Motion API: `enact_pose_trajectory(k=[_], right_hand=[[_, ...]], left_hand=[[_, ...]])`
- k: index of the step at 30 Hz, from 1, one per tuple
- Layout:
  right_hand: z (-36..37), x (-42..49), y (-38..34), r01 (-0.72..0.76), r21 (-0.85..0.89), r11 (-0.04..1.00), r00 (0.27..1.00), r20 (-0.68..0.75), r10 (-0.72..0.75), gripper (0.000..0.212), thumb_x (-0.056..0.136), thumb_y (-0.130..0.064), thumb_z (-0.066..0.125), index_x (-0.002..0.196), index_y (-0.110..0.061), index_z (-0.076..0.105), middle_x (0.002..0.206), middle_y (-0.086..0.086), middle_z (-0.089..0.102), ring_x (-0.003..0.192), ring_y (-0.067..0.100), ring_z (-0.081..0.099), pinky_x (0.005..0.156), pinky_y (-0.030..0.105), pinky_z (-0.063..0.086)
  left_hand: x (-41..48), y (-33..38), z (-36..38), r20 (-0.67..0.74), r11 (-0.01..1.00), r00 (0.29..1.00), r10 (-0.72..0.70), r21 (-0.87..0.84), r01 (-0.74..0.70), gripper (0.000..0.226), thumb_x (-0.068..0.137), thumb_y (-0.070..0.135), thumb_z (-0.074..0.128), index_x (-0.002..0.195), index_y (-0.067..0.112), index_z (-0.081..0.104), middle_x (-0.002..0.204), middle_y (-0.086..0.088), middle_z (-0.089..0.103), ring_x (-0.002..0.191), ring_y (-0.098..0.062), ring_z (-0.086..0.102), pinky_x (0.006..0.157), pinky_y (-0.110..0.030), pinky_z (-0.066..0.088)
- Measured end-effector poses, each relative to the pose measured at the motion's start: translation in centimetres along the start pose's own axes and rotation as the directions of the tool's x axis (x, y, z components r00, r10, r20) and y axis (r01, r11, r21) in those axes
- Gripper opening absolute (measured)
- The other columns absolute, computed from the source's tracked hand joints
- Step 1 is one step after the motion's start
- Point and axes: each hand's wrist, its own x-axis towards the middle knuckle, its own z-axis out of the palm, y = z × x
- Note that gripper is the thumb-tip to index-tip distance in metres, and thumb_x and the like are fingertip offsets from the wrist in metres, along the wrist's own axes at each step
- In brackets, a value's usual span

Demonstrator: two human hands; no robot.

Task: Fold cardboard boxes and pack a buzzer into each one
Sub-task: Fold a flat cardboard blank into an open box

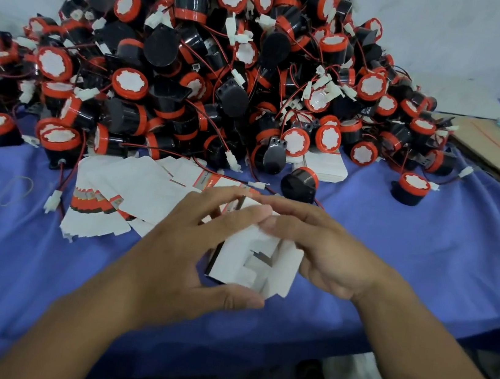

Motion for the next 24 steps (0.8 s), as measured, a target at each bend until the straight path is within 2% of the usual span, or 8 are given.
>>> enact_pose_trajectory(k=[2, 4, 6, 10, 13, 15, 20, 24], right_hand=[[0.4, 0.2, 0.2, 0.024, 0.110, 0.994, 0.998, -0.052, -0.019, 0.050, 0.093, -0.039, 0.056, 0.132, -0.008, 0.063, 0.131, 0.026, 0.061, 0.113, 0.036, 0.061, 0.088, 0.039, 0.056], [1.0, 0.5, 0.5, 0.044, 0.192, 0.980, 0.996, -0.085, -0.028, 0.076, 0.089, -0.055, 0.053, 0.139, 0.003, 0.053, 0.142, 0.037, 0.046, 0.121, 0.050, 0.050, 0.100, 0.054, 0.046], [1.7, 0.8, 0.7, 0.074, 0.170, 0.983, 0.991, -0.127, -0.052, 0.074, 0.092, -0.056, 0.048, 0.139, 0.001, 0.054, 0.144, 0.037, 0.044, 0.128, 0.055, 0.046, 0.110, 0.063, 0.034], [2.5, 0.9, 1.2, 0.085, 0.046, 0.995, 0.983, -0.170, -0.076, 0.066, 0.085, -0.052, 0.053, 0.142, -0.019, 0.056, 0.141, 0.020, 0.058, 0.134, 0.045, 0.049, 0.115, 0.063, 0.033], [2.6, 0.6, 0.8, 0.110, 0.099, 0.989, 0.984, -0.153, -0.094, 0.060, 0.090, -0.046, 0.061, 0.144, -0.022, 0.053, 0.142, 0.016, 0.058, 0.134, 0.041, 0.049, 0.112, 0.057, 0.037], [2.7, 0.4, 0.5, 0.129, 0.066, 0.989, 0.981, -0.157, -0.117, 0.057, 0.089, -0.037, 0.065, 0.143, -0.023, 0.054, 0.139, 0.016, 0.060, 0.130, 0.037, 0.055, 0.108, 0.057, 0.042], [3.3, 0.7, 1.0, 0.194, -0.016, 0.981, 0.959, -0.205, -0.193, 0.054, 0.082, -0.022, 0.069, 0.135, -0.025, 0.058, 0.122, 0.015, 0.070, 0.105, 0.025, 0.069, 0.092, 0.041, 0.056], [3.4, 1.1, 1.8, 0.224, -0.121, 0.967, 0.936, -0.250, -0.248, 0.045, 0.097, -0.006, 0.061, 0.135, -0.030, 0.057, 0.119, 0.010, 0.072, 0.103, 0.018, 0.069, 0.093, 0.038, 0.057]], left_hand=[[0.3, 0.2, 0.2, -0.091, 0.998, 0.994, -0.058, -0.013, 0.057, 0.080, 0.074, 0.071, 0.066, 0.143, 0.036, 0.045, 0.139, 0.019, 0.036, 0.125, 0.005, 0.039, 0.097, -0.007, 0.035], [0.4, 0.4, 0.4, -0.200, 0.990, 0.970, -0.142, -0.039, 0.137, 0.080, 0.070, 0.069, 0.068, 0.139, 0.036, 0.047, 0.130, 0.015, 0.040, 0.116, 0.009, 0.043, 0.087, -0.003, 0.039], [0.5, 0.4, 0.7, -0.288, 0.982, 0.938, -0.191, -0.043, 0.186, 0.077, 0.068, 0.068, 0.068, 0.135, 0.035, 0.049, 0.125, 0.010, 0.042, 0.112, 0.012, 0.043, 0.083, -0.003, 0.041], [0.6, 0.6, 1.0, -0.380, 0.974, 0.899, -0.219, -0.025, 0.226, 0.075, 0.070, 0.066, 0.067, 0.132, 0.025, 0.057, 0.122, 0.008, 0.042, 0.107, 0.016, 0.043, 0.079, 0.001, 0.040], [0.7, 0.7, 1.3, -0.373, 0.971, 0.905, -0.203, 0.042, 0.235, 0.077, 0.071, 0.064, 0.067, 0.131, 0.016, 0.060, 0.123, 0.005, 0.041, 0.096, 0.006, 0.043, 0.079, 0.002, 0.037], [0.8, 0.7, 1.4, -0.367, 0.974, 0.915, -0.167, 0.080, 0.210, 0.075, 0.072, 0.061, 0.069, 0.129, 0.013, 0.060, 0.125, -0.002, 0.045, 0.100, -0.002, 0.045, 0.082, 0.000, 0.038], [1.2, 0.8, 1.7, -0.352, 0.984, 0.934, -0.067, 0.133, 0.120, 0.072, 0.074, 0.051, 0.077, 0.124, 0.001, 0.062, 0.130, -0.011, 0.054, 0.119, -0.028, 0.054, 0.095, -0.036, 0.049], [1.3, 0.8, 1.4, -0.332, 0.988, 0.941, -0.069, 0.110, 0.111, 0.074, 0.075, 0.054, 0.074, 0.125, 0.001, 0.060, 0.126, -0.011, 0.055, 0.117, -0.025, 0.054, 0.096, -0.038, 0.048]])
